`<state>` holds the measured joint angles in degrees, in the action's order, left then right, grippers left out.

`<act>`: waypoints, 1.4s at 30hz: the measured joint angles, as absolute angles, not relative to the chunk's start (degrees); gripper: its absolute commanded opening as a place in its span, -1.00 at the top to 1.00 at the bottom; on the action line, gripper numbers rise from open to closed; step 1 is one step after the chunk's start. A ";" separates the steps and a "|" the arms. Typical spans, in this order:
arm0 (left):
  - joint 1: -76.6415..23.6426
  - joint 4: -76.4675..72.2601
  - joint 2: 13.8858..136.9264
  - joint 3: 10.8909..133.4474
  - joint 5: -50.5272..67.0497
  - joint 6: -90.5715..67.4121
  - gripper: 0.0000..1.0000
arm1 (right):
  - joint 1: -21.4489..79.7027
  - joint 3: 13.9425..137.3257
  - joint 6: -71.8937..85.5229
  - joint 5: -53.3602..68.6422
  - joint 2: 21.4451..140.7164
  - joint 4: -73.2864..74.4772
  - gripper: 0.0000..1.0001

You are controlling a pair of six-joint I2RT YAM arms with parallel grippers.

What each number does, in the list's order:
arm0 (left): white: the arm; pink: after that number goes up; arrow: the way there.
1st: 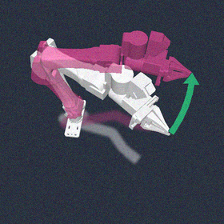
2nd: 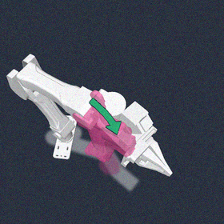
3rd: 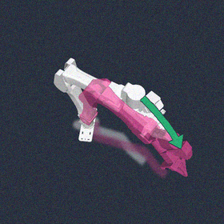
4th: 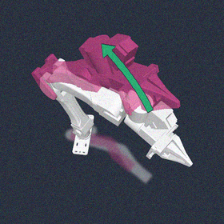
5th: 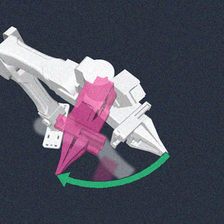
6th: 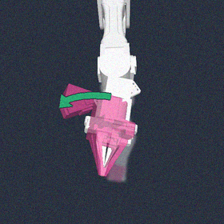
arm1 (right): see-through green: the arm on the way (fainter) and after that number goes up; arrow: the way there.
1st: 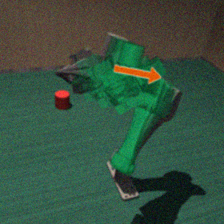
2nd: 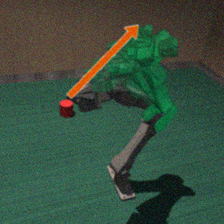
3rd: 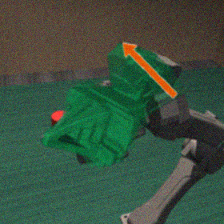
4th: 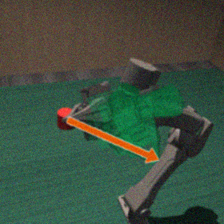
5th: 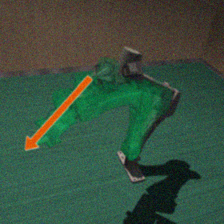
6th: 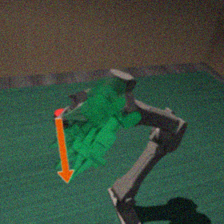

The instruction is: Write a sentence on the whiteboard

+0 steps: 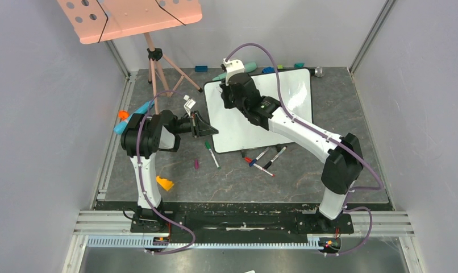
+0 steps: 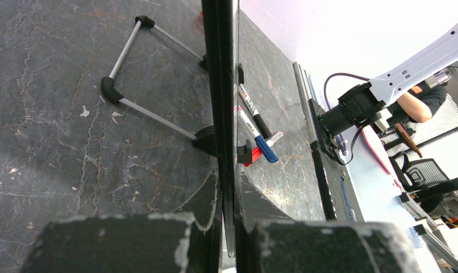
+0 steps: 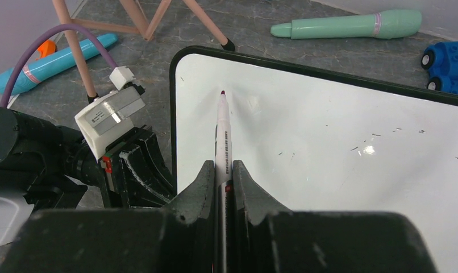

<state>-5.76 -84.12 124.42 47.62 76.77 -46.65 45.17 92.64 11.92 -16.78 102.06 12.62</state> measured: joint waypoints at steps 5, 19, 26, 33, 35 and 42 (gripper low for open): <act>-5.76 -84.12 124.42 47.62 76.77 -46.65 0.96 | 45.17 93.67 11.99 -16.99 102.94 12.95 1.00; -5.78 -84.12 124.42 47.62 76.79 -46.65 0.96 | 45.17 94.87 11.99 -18.74 104.68 13.45 1.00; -5.78 -84.09 124.42 47.62 76.75 -46.65 0.96 | 45.21 94.91 11.94 -19.40 104.95 13.45 1.00; -5.82 -84.09 124.42 47.62 76.73 -46.65 0.96 | 45.25 94.89 11.92 -19.68 104.95 13.47 1.00; -5.82 -84.09 124.42 47.62 76.71 -46.65 0.96 | 45.28 94.72 11.88 -19.88 104.95 13.45 1.00; -5.82 -83.96 124.42 47.62 76.62 -46.68 0.96 | 45.54 92.01 11.46 -20.53 103.70 13.28 1.00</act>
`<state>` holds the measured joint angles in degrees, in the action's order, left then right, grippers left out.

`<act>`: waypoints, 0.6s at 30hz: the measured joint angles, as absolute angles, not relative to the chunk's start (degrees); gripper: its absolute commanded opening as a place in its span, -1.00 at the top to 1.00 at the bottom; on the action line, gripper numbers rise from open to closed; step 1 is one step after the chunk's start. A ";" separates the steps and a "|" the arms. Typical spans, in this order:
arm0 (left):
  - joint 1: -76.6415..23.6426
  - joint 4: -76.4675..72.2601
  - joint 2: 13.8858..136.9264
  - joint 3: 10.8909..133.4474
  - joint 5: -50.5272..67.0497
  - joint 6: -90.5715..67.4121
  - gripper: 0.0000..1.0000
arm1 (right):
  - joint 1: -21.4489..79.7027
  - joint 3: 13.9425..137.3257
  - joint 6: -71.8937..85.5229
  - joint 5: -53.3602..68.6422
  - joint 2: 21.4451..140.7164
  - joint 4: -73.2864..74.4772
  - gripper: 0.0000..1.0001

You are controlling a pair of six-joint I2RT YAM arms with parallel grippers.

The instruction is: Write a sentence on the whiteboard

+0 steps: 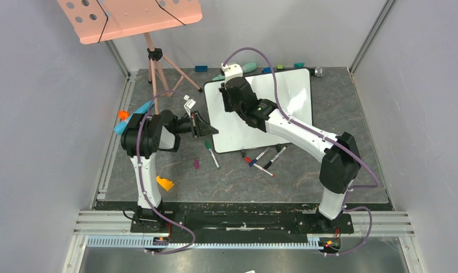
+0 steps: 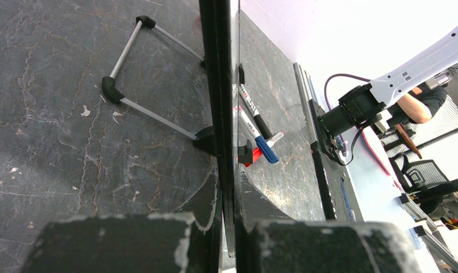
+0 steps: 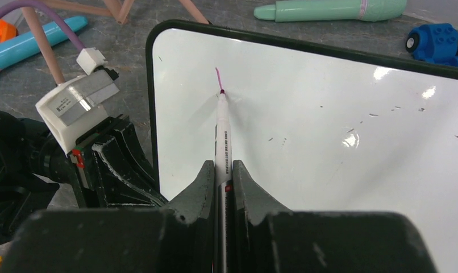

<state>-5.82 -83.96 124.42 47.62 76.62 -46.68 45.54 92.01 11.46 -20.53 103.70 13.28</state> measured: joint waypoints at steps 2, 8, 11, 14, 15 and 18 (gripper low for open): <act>-5.85 -83.96 124.42 47.62 76.62 -46.68 0.96 | 45.58 91.31 11.33 -20.75 103.24 13.39 1.00; -5.87 -84.01 124.42 47.62 76.64 -46.68 0.96 | 45.56 90.06 11.31 -21.12 102.32 13.61 1.00; -5.87 -84.01 124.42 47.62 76.64 -46.68 0.96 | 45.56 90.06 11.27 -21.06 102.30 13.61 1.00; -5.87 -84.01 124.42 47.62 76.64 -46.65 0.96 | 45.54 90.08 10.90 -20.51 102.28 13.65 1.00; -5.87 -84.03 124.42 47.62 76.64 -46.65 0.96 | 45.54 90.08 10.85 -20.25 102.24 13.67 1.00; -5.87 -84.09 124.42 47.62 76.64 -46.65 0.96 | 45.52 90.08 10.66 -19.51 102.04 13.67 1.00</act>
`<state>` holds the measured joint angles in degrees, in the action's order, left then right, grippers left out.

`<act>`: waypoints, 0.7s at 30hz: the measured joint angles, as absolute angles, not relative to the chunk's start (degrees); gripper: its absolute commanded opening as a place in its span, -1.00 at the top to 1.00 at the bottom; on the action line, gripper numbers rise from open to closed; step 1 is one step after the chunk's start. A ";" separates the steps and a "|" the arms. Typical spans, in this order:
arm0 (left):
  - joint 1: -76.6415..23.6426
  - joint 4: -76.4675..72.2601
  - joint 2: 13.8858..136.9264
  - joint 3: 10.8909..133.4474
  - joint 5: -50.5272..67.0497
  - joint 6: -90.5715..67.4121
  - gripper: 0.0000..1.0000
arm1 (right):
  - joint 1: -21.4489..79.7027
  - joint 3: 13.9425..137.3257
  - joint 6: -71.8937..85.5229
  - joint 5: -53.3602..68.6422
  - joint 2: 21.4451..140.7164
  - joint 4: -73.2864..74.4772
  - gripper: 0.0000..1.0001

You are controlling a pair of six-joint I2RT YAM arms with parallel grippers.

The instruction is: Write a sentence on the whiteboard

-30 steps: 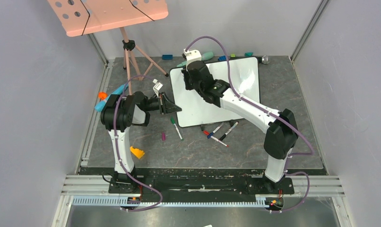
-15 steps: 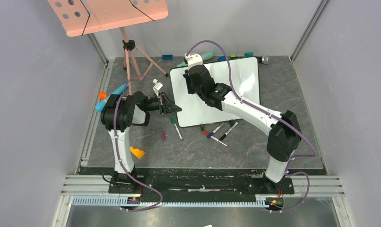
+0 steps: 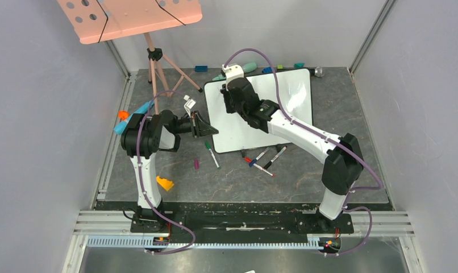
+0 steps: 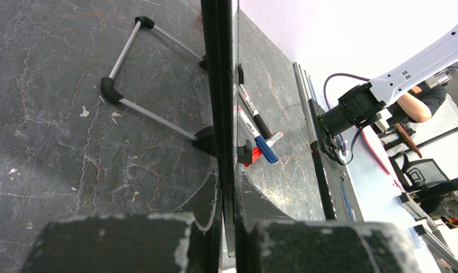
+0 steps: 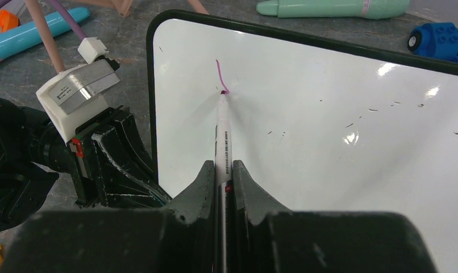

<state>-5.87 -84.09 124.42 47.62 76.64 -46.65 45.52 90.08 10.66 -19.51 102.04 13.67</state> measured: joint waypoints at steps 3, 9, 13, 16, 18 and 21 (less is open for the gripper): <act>-5.87 -84.09 124.42 47.62 76.64 -46.65 0.96 | 45.52 90.13 10.39 -19.14 101.82 13.63 1.00; -5.87 -84.09 124.42 47.62 76.64 -46.65 0.96 | 45.50 90.70 9.74 -19.42 101.62 13.63 1.00; -5.87 -84.12 124.42 47.62 76.64 -46.65 0.96 | 45.47 91.24 9.34 -20.29 101.62 13.67 1.00; -5.87 -84.09 124.42 47.62 76.64 -46.65 0.96 | 45.39 91.83 9.15 -20.88 101.62 13.98 1.00; -5.87 -84.09 124.42 47.62 76.64 -46.65 0.96 | 45.34 92.38 8.95 -21.10 101.62 14.15 1.00; -5.87 -84.09 124.42 47.62 76.64 -46.65 0.96 | 45.21 93.34 8.78 -21.34 101.62 14.28 1.00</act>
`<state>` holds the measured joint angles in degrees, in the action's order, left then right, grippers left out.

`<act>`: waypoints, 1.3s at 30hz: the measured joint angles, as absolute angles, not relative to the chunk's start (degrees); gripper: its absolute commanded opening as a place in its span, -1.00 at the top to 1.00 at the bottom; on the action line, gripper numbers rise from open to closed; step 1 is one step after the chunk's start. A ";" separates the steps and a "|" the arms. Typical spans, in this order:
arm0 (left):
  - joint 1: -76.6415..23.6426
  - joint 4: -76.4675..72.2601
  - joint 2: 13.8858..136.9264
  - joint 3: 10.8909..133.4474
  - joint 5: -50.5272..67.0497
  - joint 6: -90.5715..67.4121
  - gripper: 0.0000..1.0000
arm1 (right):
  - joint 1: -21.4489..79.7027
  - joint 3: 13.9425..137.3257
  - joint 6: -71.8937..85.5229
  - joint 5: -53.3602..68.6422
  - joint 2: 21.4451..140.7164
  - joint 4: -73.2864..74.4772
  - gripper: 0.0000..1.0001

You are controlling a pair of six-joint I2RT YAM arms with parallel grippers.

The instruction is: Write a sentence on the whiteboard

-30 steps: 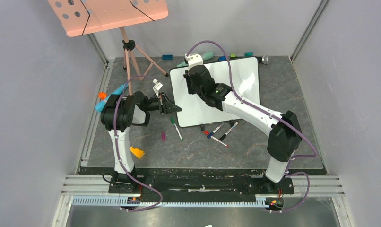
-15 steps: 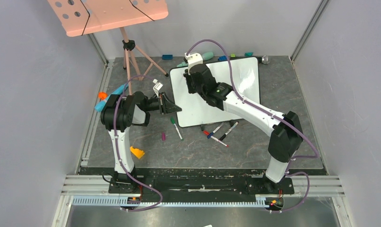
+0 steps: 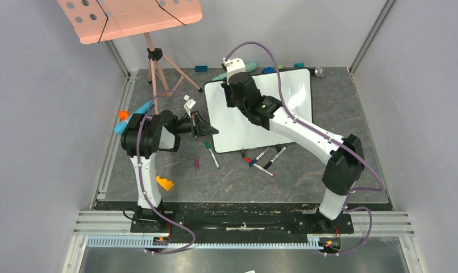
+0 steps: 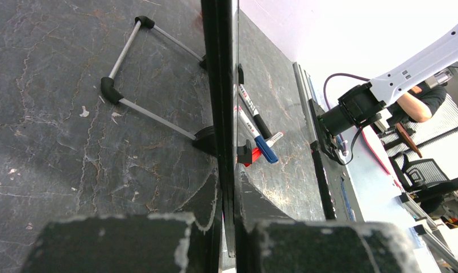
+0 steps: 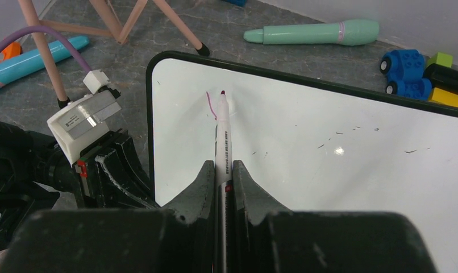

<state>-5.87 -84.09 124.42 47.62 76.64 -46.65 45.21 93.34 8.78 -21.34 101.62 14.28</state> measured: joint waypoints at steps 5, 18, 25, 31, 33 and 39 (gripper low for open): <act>-5.87 -84.12 124.42 47.62 76.64 -46.65 0.96 | 45.10 94.08 8.34 -21.93 101.91 14.26 1.00; -5.87 -84.12 124.42 47.62 76.66 -46.65 0.96 | 44.71 94.28 8.27 -22.46 103.18 14.76 1.00; -5.87 -84.12 124.42 47.62 76.66 -46.65 0.96 | 44.45 94.26 8.32 -22.59 103.20 14.76 1.00; -5.87 -84.12 124.42 47.62 76.66 -46.65 0.96 | 44.38 94.02 8.32 -22.57 103.20 15.14 1.00; -5.87 -84.07 124.42 47.62 76.64 -46.65 0.96 | 44.38 93.71 8.32 -22.55 103.20 15.11 1.00; -5.87 -83.90 124.42 47.62 76.58 -46.68 0.96 | 44.49 92.71 8.49 -21.71 103.20 15.00 1.00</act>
